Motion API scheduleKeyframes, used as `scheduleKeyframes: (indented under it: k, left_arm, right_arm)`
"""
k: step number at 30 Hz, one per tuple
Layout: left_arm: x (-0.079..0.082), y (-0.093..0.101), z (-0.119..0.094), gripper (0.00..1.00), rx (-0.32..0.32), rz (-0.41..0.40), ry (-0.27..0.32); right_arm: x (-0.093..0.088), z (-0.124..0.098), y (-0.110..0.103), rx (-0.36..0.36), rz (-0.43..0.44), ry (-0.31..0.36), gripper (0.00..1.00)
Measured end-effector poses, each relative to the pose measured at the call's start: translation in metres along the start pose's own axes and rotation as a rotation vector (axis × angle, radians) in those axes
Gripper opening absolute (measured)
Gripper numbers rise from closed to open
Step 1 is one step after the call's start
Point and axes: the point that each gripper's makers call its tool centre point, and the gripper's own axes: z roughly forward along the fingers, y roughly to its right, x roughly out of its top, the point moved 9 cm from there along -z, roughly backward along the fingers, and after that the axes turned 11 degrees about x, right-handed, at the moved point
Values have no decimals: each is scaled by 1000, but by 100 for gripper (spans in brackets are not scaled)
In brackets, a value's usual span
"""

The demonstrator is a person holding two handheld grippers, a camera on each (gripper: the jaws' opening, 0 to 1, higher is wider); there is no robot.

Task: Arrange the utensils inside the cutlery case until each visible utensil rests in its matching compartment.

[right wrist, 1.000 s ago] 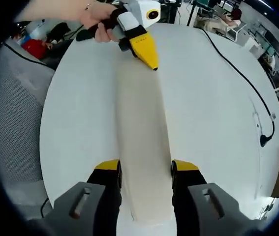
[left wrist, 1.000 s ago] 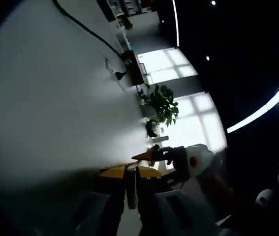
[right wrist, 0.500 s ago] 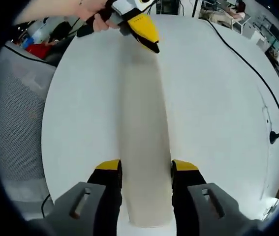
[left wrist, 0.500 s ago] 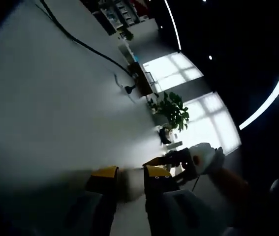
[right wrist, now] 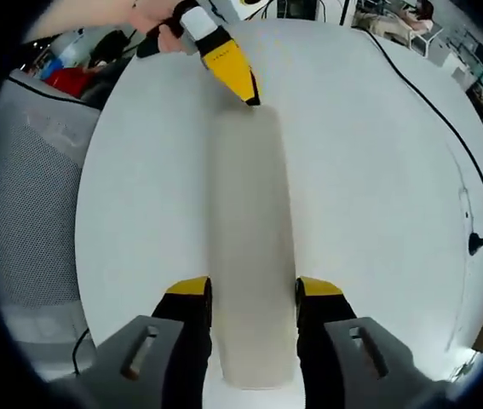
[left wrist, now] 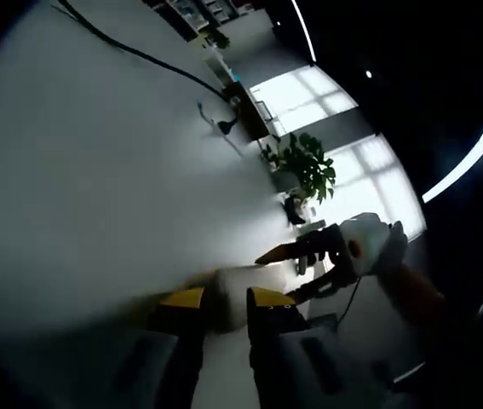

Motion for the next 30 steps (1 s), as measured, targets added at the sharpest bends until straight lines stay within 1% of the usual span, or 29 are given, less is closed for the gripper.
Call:
scheduleKeyframes:
  k: [3,5,9,11,13,14,15,18,22,24,25,26,27,28,30]
  left_arm:
    - [0,-1,0,19,-2,-8,1]
    - [-1,-2,-1,19,0,-8,-1]
    - [-3,-6,-1,20,36,19,-18]
    - [-5,-7,0,20,36,16,-27]
    - [-7,-6,1,20,33,14,-31]
    - [-8,-6,2,20,28,8,-35]
    - [-8,-6,2,22,36,11,-32]
    - [-8,-6,1,21,37,13,-35]
    - [-9,-6,1,21,49,21,-39]
    - [-9,-7,1,22,56,26,-38]
    - [-9,-7,0,21,58,26,-36]
    - [-8,-6,-1,21,62,33,-32]
    - [-8,-7,-3,21,72,45,-24]
    - [-7,-7,-5,21,77,55,-21]
    - [-3,-8,-9,19,96,76,-17]
  right_arm:
    - [1,0,1,5,5,-7,37]
    - [2,0,1,10,-7,-11,37]
    - [7,-1,3,21,2,-12,37]
    - [8,-1,3,24,3,-15,37]
    - [11,0,1,21,-4,-11,36]
    - [14,1,1,23,-12,2,36]
    - [15,1,0,23,-10,-2,36]
    - [14,1,1,26,-14,-12,36]
    - [12,-1,3,39,5,11,36]
    - [11,-5,3,44,14,35,36]
    - [11,-10,2,46,45,86,36]
    - [11,-15,1,46,54,119,36]
    - [6,-24,-2,53,80,147,36]
    - [1,-31,-4,48,90,159,36]
    - [-11,-48,-6,-1,126,232,34]
